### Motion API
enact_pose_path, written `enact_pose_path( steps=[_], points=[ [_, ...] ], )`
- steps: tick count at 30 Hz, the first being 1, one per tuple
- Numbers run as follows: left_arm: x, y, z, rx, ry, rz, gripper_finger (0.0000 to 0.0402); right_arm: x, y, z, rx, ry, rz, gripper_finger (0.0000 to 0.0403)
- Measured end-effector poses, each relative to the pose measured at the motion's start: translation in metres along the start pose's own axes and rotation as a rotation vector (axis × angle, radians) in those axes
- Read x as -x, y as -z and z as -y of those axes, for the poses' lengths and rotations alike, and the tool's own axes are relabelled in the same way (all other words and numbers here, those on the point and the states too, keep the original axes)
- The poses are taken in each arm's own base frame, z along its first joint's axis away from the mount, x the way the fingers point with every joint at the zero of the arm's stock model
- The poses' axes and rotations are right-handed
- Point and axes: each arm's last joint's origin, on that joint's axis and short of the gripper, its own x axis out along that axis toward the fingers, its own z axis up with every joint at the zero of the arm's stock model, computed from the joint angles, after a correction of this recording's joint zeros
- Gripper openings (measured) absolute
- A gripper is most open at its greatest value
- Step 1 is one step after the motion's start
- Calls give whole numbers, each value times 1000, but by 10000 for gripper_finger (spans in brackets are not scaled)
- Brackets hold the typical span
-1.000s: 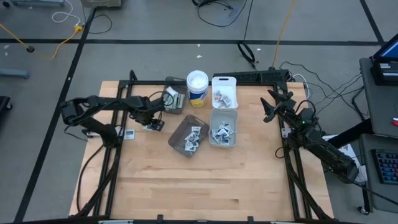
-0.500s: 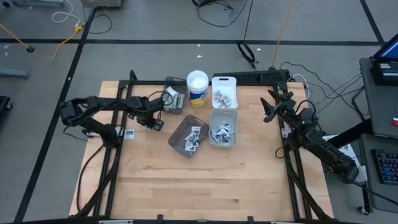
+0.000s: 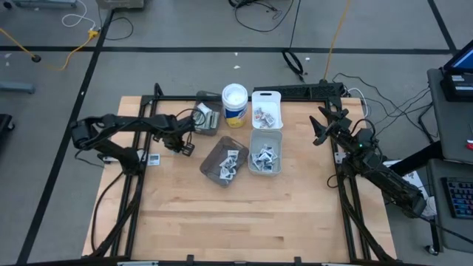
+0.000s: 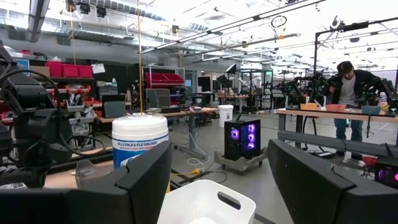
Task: Pick & Place First Aid Supplies
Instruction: Put the towelette pack into the bottom black bin
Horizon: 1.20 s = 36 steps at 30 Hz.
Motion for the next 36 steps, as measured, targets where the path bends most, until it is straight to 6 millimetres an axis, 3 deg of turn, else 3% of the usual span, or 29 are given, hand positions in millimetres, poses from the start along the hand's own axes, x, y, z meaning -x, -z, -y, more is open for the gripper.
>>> enact_pose_path(
  steps=[4, 18, 30, 33, 36],
  points=[
    [9, 2, -3, 23, 21, -4, 15, 0, 0, 0, 0, 0, 0, 263],
    [76, 4, -3, -6, -55, -87, 8, 0, 0, 0, 0, 0, 0, 263],
    [126, 2, 5, -2, -5, -116, 11, 0, 0, 0, 0, 0, -1, 263],
    [131, 3, 12, -13, -5, -113, 13, 0, 0, 0, 0, 0, 0, 263],
    [130, -1, 33, -53, -17, -123, 7, 0, 0, 0, 0, 0, 0, 263]
  ],
)
